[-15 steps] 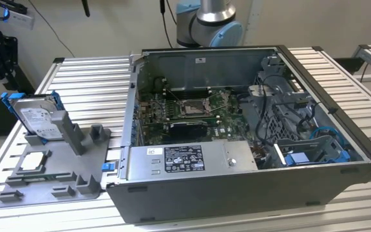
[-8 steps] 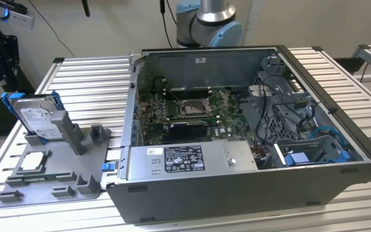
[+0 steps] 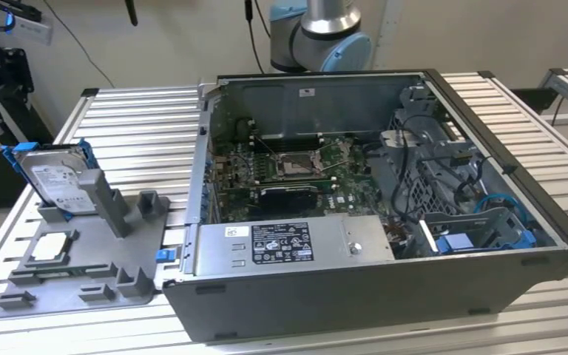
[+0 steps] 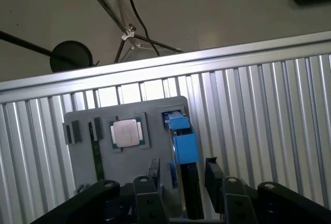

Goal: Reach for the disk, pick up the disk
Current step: 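Pick up the disk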

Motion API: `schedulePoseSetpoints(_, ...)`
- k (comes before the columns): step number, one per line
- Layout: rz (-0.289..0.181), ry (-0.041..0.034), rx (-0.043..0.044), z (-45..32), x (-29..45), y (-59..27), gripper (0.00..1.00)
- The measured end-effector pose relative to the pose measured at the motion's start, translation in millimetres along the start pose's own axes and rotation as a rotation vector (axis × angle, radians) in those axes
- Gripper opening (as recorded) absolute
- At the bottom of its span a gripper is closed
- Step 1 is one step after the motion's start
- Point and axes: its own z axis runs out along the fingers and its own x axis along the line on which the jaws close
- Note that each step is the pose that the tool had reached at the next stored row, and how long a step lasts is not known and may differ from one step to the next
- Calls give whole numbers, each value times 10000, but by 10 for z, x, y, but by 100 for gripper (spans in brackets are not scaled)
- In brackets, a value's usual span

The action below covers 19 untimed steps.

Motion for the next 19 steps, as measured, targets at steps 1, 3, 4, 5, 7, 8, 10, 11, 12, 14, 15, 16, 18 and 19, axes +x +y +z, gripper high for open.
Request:
schedulePoseSetpoints(1,-4,0,0,0,0,0,100)
schedulePoseSetpoints(3,-10,0,0,0,0,0,100)
schedulePoseSetpoints(4,-13,0,0,0,0,0,100)
schedulePoseSetpoints(5,-16,0,0,0,0,0,100)
schedulePoseSetpoints(7,-18,-1,3,5,-1,-1,100)
schedulePoseSetpoints(8,-18,-3,9,20,-3,-1,100)
schedulePoseSetpoints(10,-25,-3,23,55,-5,-1,100)
schedulePoseSetpoints(11,-39,-5,29,74,-6,-1,100)
schedulePoseSetpoints(12,-59,-4,32,91,-6,-1,100)
schedulePoseSetpoints(14,-159,-1,36,128,-7,1,100)
schedulePoseSetpoints(15,-239,2,37,147,-6,3,100)
schedulePoseSetpoints(16,-321,5,38,163,-6,3,100)
schedulePoseSetpoints(18,-515,13,36,201,-6,2,100)
schedulePoseSetpoints(19,-584,16,36,219,-6,2,100)
